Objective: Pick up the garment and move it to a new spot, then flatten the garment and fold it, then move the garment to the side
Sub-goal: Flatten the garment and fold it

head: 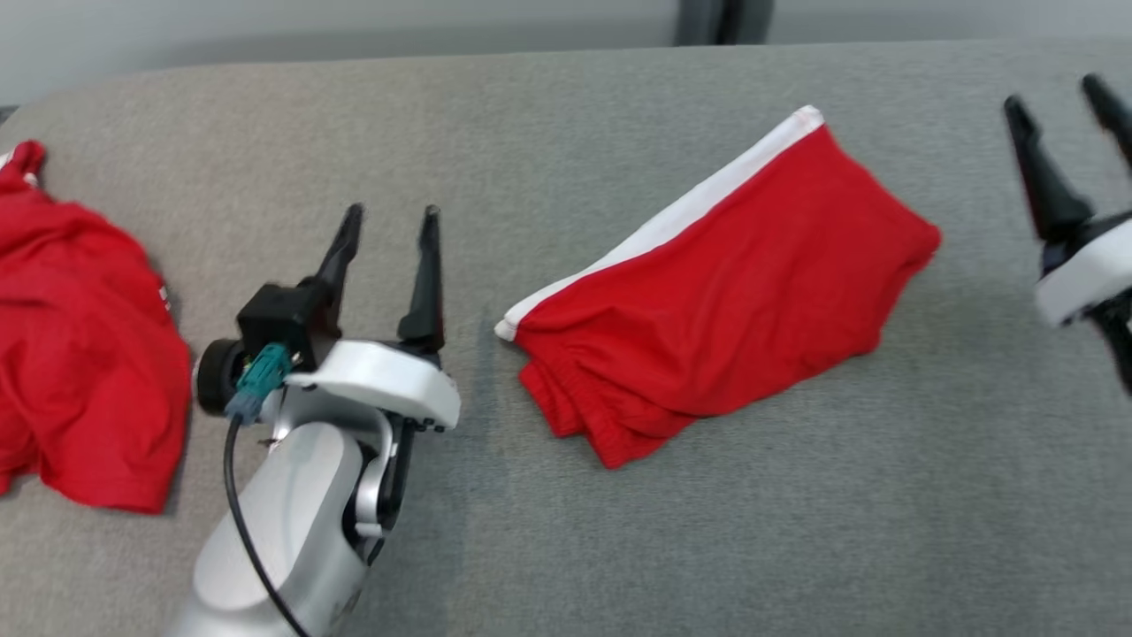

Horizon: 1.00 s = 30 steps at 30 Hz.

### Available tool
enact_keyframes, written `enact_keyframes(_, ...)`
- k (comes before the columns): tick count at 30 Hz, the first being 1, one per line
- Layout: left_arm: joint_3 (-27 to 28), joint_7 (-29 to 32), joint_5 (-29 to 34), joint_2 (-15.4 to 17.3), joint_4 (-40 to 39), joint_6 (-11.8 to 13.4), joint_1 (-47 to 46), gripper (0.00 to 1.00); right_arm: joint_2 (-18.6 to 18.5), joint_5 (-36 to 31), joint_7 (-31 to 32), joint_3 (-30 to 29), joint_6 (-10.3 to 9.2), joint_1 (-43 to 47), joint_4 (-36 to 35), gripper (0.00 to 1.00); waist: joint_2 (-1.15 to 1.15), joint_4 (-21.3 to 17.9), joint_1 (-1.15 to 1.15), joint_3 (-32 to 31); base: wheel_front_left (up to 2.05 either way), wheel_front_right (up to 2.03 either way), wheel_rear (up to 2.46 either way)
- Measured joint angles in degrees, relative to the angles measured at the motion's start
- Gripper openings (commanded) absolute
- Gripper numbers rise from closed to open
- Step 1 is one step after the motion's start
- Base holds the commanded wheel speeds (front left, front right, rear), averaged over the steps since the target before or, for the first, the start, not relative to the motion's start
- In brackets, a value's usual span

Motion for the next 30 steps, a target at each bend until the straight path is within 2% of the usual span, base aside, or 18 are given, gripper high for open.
enact_keyframes(3,4.7,0.0,5.2,-0.3,-3.6,0.1,4.9,1.0,3.6,-5.7,0.0,-5.9,0.01,6.1,-2.5,1.0,0.0,-2.2,0.0,-1.5,0.0,0.0,0.0)
enact_keyframes(6,8.4,0.0,9.3,-1.4,-6.1,-0.9,10.4,1.0,7.5,-10.1,0.0,-11.5,0.01,11.7,-4.9,1.0,0.0,-4.3,0.0,-3.0,0.0,0.0,0.0)
enact_keyframes(8,11.0,0.0,12.5,-3.0,-7.4,-2.2,15.2,1.0,11.3,-14.1,0.0,-16.8,0.01,16.6,-7.5,1.0,0.0,-6.2,0.0,-4.5,0.0,0.0,0.0)
enact_keyframes(13,15.8,0.0,16.1,-4.8,-10.1,-3.5,21.5,1.0,17.6,-20.0,0.0,-23.3,0.01,24.4,-11.4,1.0,0.0,-8.6,0.0,-7.1,0.0,0.0,0.0)
enact_keyframes(17,18.4,0.0,17.5,-5.7,-12.0,-5.0,25.2,1.0,20.3,-22.3,0.0,-26.7,0.0,28.7,-12.8,1.0,0.0,-9.5,0.0,-8.8,0.0,0.0,0.0)
enact_keyframes(22,19.5,0.0,17.1,-5.9,-13.7,-5.3,28.8,1.0,22.2,-23.4,0.0,-28.2,0.0,32.5,-12.9,1.0,0.0,-9.2,0.0,-10.3,0.0,0.0,0.0)
enact_keyframes(30,18.0,0.0,16.6,-5.9,-17.2,-3.1,32.5,1.0,23.8,-23.1,0.0,-30.9,0.0,35.9,-12.1,1.0,0.0,-6.5,0.0,-12.0,0.0,0.0,0.0)
